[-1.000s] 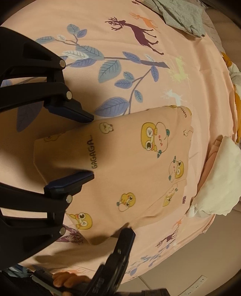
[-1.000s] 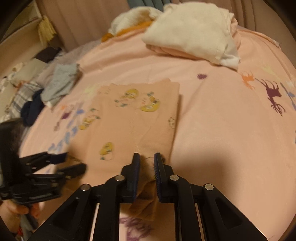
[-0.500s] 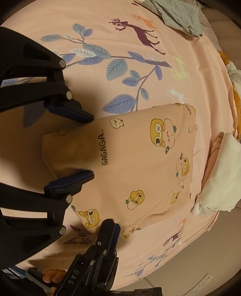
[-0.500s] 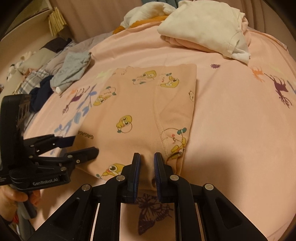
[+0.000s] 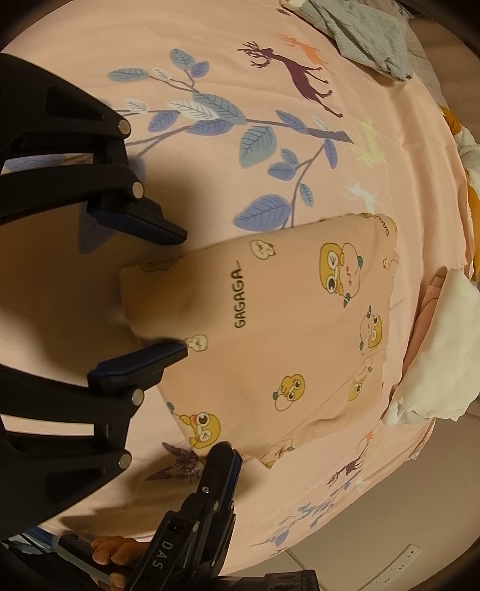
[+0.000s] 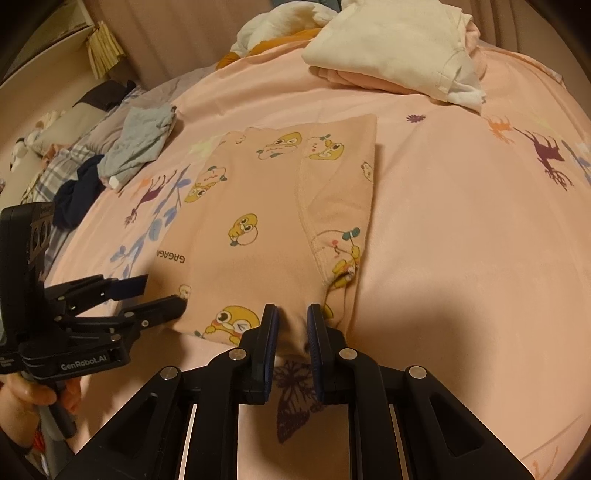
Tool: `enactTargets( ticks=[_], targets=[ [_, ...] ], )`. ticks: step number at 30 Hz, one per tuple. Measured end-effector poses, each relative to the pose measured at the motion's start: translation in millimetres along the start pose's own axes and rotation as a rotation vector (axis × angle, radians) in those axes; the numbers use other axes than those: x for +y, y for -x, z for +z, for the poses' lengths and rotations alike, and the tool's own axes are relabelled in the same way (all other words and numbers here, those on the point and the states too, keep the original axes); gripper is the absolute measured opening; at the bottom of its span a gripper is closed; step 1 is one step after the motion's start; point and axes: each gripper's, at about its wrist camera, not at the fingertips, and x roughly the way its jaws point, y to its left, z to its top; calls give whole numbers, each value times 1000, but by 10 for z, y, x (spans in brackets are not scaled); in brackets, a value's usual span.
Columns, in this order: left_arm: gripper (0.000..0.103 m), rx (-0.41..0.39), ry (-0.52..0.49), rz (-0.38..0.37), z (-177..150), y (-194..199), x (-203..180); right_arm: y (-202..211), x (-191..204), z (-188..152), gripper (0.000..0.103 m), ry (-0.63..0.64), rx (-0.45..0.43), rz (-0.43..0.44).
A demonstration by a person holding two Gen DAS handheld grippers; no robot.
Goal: Fold small clothes
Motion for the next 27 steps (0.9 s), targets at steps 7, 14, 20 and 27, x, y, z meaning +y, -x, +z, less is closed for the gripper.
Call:
enactTargets(
  ticks=[7,14,20,27],
  targets=[
    [55,7,55,-35,-65,82,78,78,-46,-40,17,-40,-3,23],
    [59,-1,77,-32,-82,130,122,151,-96,-84,25,-65,-5,23],
    [63,-4,94,-34,-85,142,162,206,-141,-102,41,-91,-12,26],
    [67,-3,139,-48,-31,119,251,198,-223,-104,54,-140,-8,60]
  ],
)
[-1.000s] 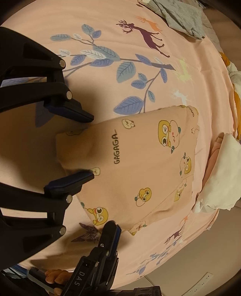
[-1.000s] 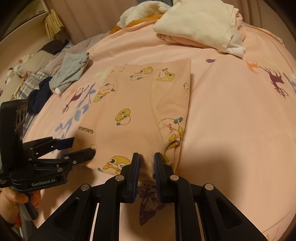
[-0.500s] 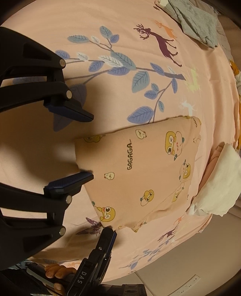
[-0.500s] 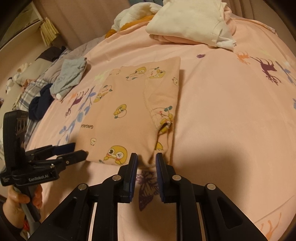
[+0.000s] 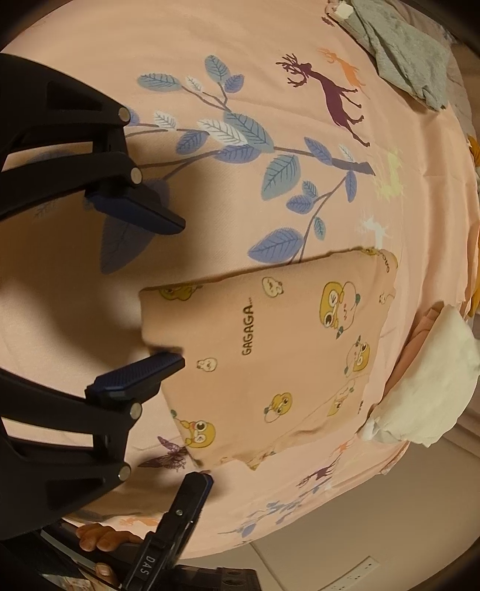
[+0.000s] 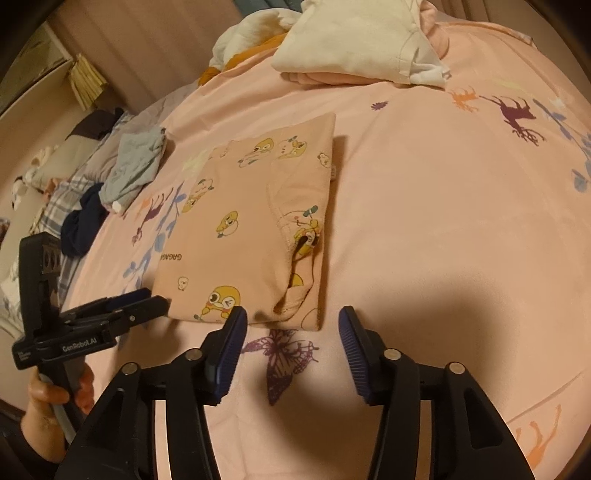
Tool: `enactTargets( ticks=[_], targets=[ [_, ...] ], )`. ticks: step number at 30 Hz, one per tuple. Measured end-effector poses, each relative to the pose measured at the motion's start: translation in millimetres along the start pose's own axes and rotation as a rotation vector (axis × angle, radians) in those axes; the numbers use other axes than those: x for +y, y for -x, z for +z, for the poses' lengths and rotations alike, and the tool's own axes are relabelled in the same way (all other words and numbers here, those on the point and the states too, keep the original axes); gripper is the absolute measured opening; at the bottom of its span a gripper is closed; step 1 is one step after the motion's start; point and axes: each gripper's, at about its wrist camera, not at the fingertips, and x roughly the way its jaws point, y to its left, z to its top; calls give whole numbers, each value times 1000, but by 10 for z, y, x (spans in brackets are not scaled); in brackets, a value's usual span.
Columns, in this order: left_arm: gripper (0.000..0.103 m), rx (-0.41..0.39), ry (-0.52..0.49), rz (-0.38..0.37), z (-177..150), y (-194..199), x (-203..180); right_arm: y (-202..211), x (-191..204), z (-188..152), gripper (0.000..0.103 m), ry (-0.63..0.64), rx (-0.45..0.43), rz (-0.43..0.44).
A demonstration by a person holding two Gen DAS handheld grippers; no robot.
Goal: Fold small clothes
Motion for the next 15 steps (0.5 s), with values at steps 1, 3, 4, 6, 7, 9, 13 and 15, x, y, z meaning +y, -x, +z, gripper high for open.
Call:
enactTargets(
  ticks=[1,3,4,6,7,9,13,15],
  targets=[
    [68,0,9,-3,15,-8,16,-7,-18,10,56,-13,1,12],
    [69,-2,26,-11,50,-24,48,-14,-44,23,60,-36,0,32],
    [69,-3,33,-16,66,-29,57,-19,-58,27,62,-49,0,45],
    [71,-3,47,-28,101,-41,79,-25,-96,37,64,-75,-1,73],
    [71,-4,54,-34,124,-51,91,-29,-112,42,65,-89,-1,88],
    [71,-5,63,-42,155,-65,101,-40,-154,58,68,-116,0,124],
    [71,-7,85,-67,235,-111,125,-50,-227,99,71,-171,-8,200],
    [71,-7,95,-80,269,-128,136,-61,-265,143,72,-203,-14,237]
  ],
)
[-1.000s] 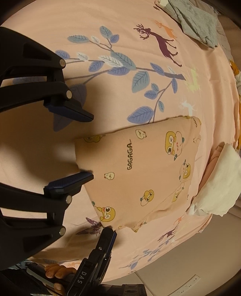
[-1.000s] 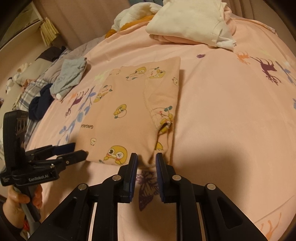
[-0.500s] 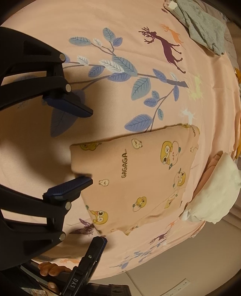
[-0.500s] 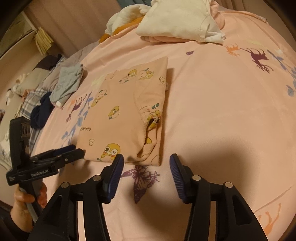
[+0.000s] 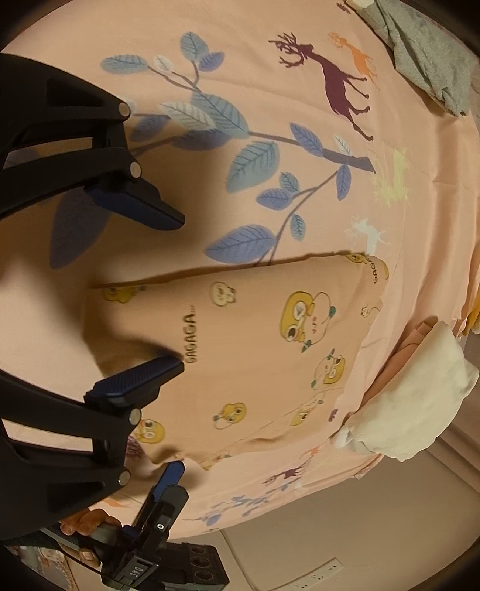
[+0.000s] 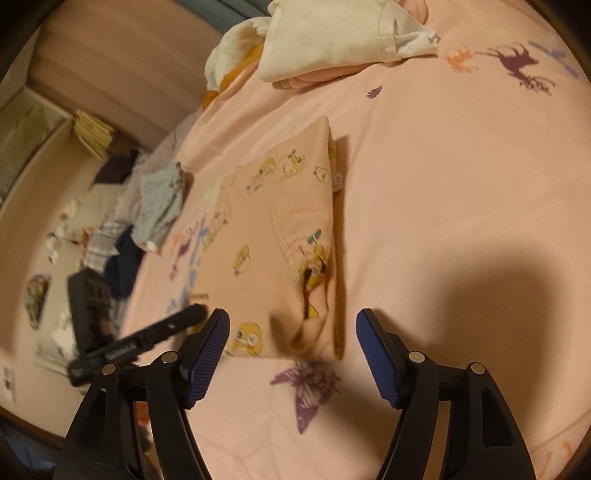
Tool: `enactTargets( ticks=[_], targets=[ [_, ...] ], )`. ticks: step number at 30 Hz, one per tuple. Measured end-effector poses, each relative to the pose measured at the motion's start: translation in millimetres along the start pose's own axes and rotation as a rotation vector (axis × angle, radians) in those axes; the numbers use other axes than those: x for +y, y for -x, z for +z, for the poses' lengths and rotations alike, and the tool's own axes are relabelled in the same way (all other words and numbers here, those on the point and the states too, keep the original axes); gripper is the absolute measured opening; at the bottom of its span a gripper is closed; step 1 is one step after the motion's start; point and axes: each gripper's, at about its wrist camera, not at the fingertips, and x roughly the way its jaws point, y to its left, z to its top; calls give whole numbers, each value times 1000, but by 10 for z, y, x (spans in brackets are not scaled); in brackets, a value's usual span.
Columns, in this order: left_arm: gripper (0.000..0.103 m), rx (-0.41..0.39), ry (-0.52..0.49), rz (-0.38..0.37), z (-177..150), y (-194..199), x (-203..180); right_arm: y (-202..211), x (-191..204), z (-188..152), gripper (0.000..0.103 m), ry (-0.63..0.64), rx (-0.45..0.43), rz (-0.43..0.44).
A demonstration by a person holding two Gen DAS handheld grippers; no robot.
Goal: Fold small clothes
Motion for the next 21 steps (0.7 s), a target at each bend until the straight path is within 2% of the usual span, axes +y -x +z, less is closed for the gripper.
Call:
enactTargets(
  ticks=[2,7,17,21],
  targets=[
    [71,0,14,-20,46,-22,15,-6,-24,57,74,-24,-8,29],
    [72,-2,53,-65,173,-100,49,-89,-68,217,74,-53,-24,20],
    [72,3,75,-152,360,-233,27,-431,-112,481,74,-83,33,84],
    [72,6,75,-162,411,-278,11,-560,-107,572,74,-87,53,114]
  ],
)
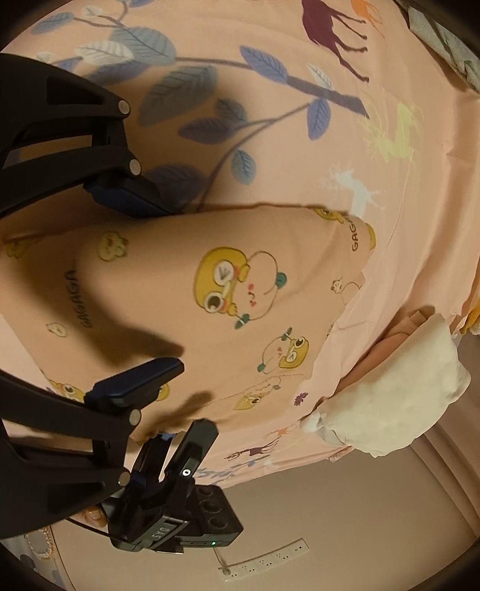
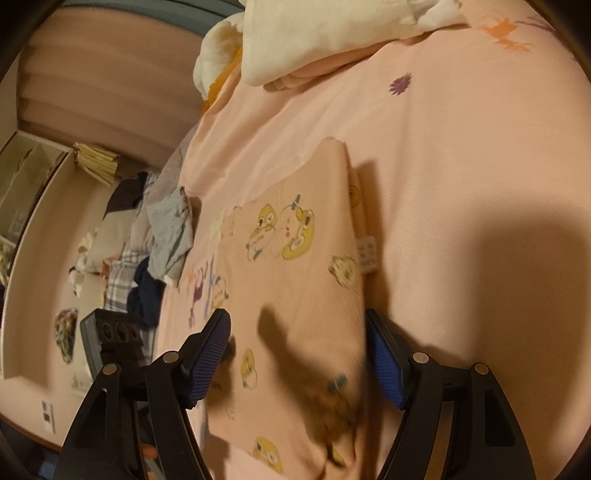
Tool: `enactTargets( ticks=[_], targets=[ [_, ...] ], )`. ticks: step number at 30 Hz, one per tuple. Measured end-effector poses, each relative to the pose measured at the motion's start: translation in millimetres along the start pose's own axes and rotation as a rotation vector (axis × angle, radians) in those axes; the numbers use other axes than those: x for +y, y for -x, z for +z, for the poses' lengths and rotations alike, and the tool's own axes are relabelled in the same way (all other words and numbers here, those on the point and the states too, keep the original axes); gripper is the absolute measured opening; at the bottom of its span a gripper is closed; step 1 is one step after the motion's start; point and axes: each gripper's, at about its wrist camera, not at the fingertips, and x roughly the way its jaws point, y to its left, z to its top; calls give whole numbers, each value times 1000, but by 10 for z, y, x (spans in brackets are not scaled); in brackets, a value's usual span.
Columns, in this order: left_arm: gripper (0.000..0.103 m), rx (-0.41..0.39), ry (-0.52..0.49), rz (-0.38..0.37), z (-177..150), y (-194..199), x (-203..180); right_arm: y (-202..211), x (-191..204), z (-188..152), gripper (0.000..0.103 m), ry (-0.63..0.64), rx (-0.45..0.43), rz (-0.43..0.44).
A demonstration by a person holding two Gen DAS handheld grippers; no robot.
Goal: Fold small clothes
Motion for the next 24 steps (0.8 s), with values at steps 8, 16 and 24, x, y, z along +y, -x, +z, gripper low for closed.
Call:
enactTargets(
  ticks=[8,16,24],
  targets=[
    [74,-2,-22,-10,89,-115,-49,-189,93,91,64,58,21,-16],
    [74,-6,5,-53,175,-181,-16,-205,-34,154,44,16,19,13],
    [46,-19,23,-11,197,-182,28,-220,10,130,35,64,10,-30]
  ],
)
